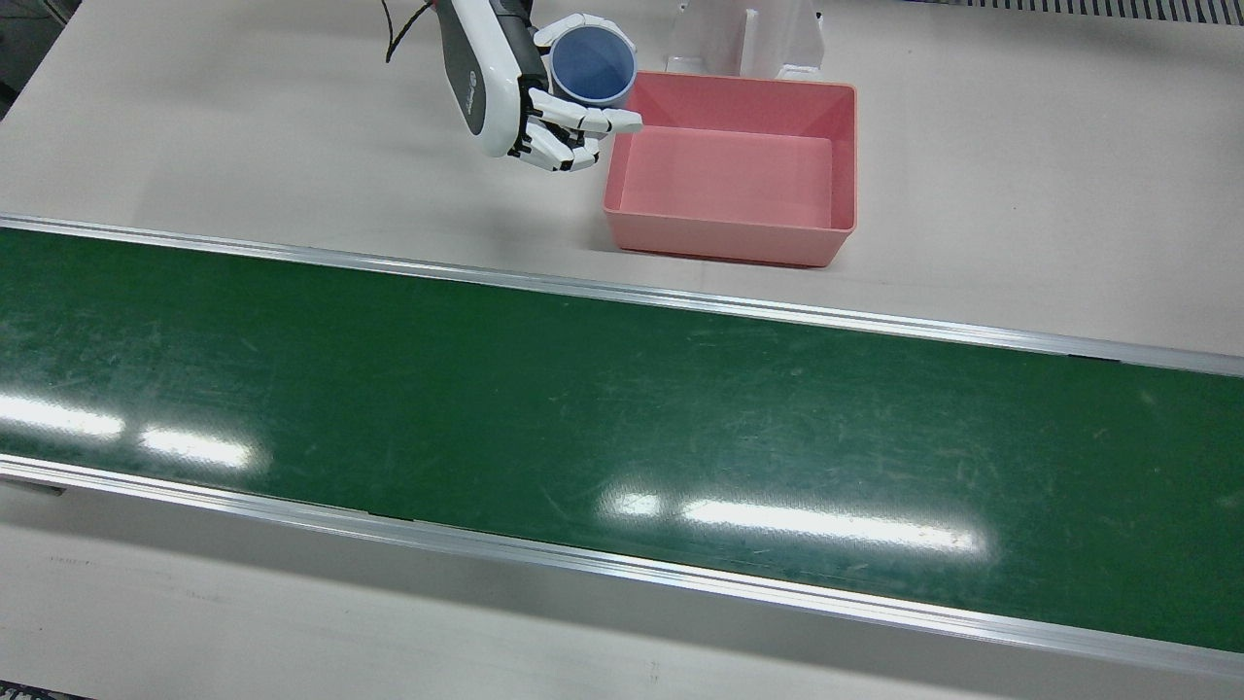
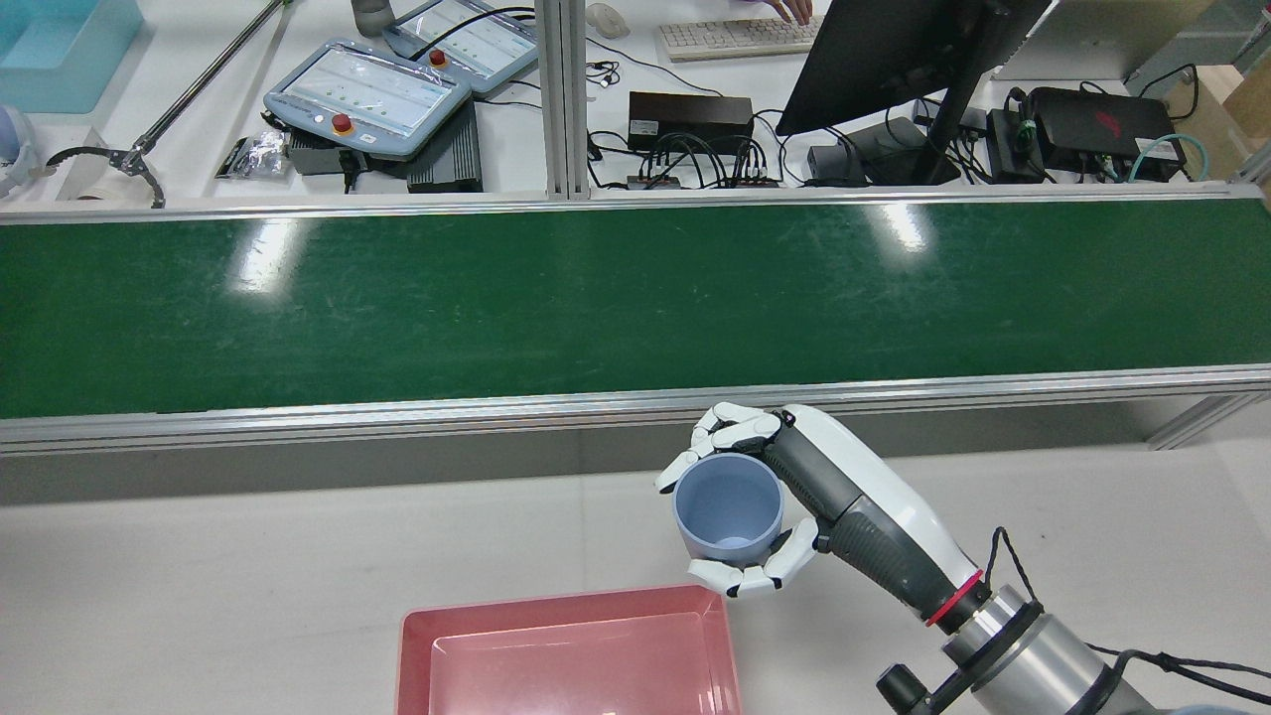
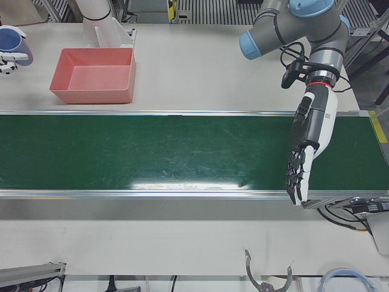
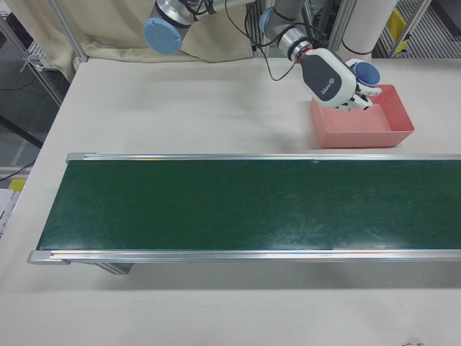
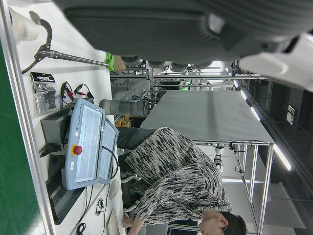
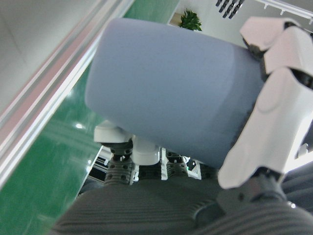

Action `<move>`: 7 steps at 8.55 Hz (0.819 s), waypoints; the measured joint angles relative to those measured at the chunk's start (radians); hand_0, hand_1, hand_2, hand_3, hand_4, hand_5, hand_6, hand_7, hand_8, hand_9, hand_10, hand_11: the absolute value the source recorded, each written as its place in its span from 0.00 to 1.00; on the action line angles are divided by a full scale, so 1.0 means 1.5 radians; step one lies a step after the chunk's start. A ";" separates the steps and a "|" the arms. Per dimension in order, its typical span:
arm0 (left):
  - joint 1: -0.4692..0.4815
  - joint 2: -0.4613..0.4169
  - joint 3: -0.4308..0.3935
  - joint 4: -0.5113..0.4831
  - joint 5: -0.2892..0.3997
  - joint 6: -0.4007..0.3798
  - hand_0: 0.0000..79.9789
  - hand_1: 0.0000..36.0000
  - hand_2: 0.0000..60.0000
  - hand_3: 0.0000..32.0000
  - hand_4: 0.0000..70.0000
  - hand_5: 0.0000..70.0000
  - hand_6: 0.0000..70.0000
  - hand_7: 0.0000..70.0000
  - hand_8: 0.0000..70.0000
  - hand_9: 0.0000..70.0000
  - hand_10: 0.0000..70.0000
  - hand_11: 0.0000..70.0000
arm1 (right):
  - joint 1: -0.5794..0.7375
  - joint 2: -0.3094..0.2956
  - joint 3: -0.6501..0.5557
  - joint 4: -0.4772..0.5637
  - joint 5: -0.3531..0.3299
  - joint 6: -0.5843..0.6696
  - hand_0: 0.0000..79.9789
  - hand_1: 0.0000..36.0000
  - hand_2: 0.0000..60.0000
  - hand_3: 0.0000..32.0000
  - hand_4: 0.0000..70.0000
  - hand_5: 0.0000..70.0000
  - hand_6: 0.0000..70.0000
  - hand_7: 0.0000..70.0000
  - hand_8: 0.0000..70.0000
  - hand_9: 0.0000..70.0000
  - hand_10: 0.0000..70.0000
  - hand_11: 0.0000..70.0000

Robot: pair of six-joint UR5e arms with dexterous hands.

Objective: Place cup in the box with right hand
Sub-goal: 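Carry the held cup toward the robot, over the pink box, then open the right hand to drop the cup into the pink box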

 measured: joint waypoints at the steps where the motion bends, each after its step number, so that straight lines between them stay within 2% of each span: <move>1: 0.000 0.000 0.000 0.000 0.000 0.000 0.00 0.00 0.00 0.00 0.00 0.00 0.00 0.00 0.00 0.00 0.00 0.00 | -0.026 0.002 -0.001 0.001 0.015 -0.009 0.86 0.55 0.03 0.00 0.17 0.14 0.11 0.34 0.22 0.37 0.11 0.19; 2: 0.000 0.000 0.000 0.000 0.000 0.000 0.00 0.00 0.00 0.00 0.00 0.00 0.00 0.00 0.00 0.00 0.00 0.00 | -0.045 0.003 -0.009 0.008 0.028 -0.012 0.79 0.48 0.00 0.00 0.13 0.11 0.05 0.10 0.09 0.15 0.00 0.01; 3: 0.000 0.000 0.000 0.000 0.000 0.000 0.00 0.00 0.00 0.00 0.00 0.00 0.00 0.00 0.00 0.00 0.00 0.00 | -0.058 0.002 -0.026 0.028 0.035 -0.012 0.78 0.49 0.01 0.00 0.12 0.11 0.04 0.09 0.09 0.15 0.00 0.00; 6: 0.000 0.000 0.001 -0.001 0.000 0.000 0.00 0.00 0.00 0.00 0.00 0.00 0.00 0.00 0.00 0.00 0.00 0.00 | -0.075 0.002 -0.069 0.076 0.039 -0.009 0.78 0.46 0.01 0.00 0.17 0.11 0.06 0.14 0.11 0.19 0.00 0.02; 7: 0.000 0.000 0.001 -0.001 0.000 0.000 0.00 0.00 0.00 0.00 0.00 0.00 0.00 0.00 0.00 0.00 0.00 0.00 | -0.076 0.001 -0.073 0.080 0.038 -0.006 0.77 0.49 0.03 0.00 0.16 0.11 0.06 0.15 0.11 0.20 0.00 0.03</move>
